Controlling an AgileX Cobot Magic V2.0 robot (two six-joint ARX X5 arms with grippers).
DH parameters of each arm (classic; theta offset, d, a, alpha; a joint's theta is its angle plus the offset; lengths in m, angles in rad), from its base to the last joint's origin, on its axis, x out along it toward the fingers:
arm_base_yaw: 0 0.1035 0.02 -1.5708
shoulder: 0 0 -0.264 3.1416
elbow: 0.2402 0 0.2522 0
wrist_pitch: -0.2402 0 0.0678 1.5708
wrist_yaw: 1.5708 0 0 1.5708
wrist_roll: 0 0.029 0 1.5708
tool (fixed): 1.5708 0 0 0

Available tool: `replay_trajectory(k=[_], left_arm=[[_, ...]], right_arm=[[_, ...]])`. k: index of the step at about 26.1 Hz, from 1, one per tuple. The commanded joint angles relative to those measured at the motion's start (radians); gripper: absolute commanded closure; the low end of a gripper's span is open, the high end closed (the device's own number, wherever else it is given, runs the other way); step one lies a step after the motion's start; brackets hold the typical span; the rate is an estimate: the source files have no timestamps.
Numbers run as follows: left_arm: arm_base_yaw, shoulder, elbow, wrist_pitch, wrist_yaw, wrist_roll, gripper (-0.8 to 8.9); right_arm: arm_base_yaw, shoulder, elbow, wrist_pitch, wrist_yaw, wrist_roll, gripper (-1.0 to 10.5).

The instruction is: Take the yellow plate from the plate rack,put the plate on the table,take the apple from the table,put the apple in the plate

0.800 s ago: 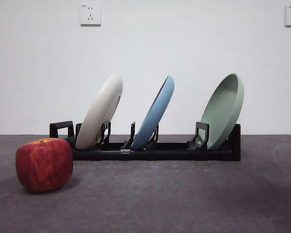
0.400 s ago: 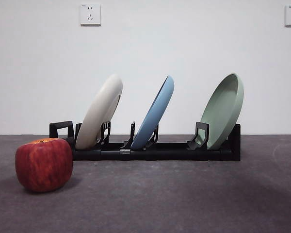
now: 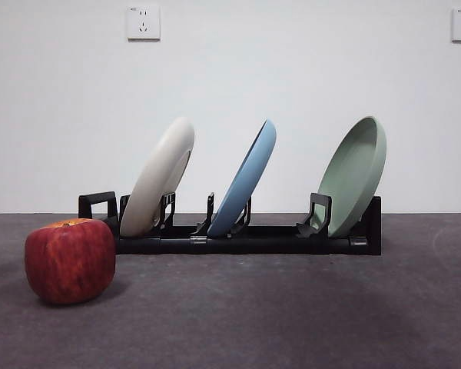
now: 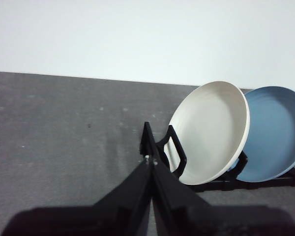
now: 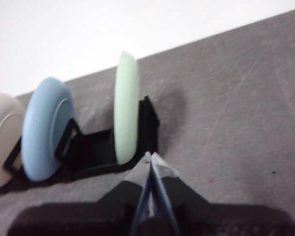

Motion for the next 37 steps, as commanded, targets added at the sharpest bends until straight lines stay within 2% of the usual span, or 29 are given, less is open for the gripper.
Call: replay_trajectory(k=[1,7,10,12,13,14,15,24,27,33,37], left_arm=[[0.003,0.101,0.073,-0.026,0.051,0.003,8.19],[0.002,0.331,0.247,-0.099,0.242,0.003,8.16],[0.002,0.436,0.333,-0.148,0.33,0.003,8.12],[0.002,0.5,0.387,-0.177,0.367,0.003,7.57],[0.001,0.543,0.427,-0.198,0.383,0.003,6.62],[-0.002,0.581,0.466,-0.216,0.384,0.003,5.91],[-0.008,0.618,0.504,-0.231,0.385,0.003,5.89],[-0.141,0.996,0.898,-0.335,0.375,0.0,5.93],[-0.199,1.13,1.013,-0.37,0.304,0.0,5.93],[-0.27,1.283,1.078,-0.349,0.198,0.003,5.94],[-0.28,1.316,1.078,-0.343,0.194,0.003,5.98]], right_arm=[[0.0,0.086,0.087,-0.057,-0.074,-0.051,9.5],[0.001,0.277,0.273,-0.239,-0.272,-0.15,9.5],[0.001,0.348,0.338,-0.296,-0.323,-0.169,9.3],[0.001,0.385,0.369,-0.316,-0.33,-0.175,8.3],[0.001,0.405,0.385,-0.322,-0.33,-0.175,7.3],[0.001,0.418,0.395,-0.323,-0.33,-0.175,6.5],[0.001,0.426,0.4,-0.322,-0.33,-0.175,6.2],[0.001,0.436,0.405,-0.322,-0.33,-0.175,6.3],[0.001,0.436,0.405,-0.322,-0.33,-0.175,6.3],[0.001,0.436,0.405,-0.322,-0.327,-0.174,6.3],[0.001,0.436,0.405,-0.322,-0.327,-0.174,6.3]])
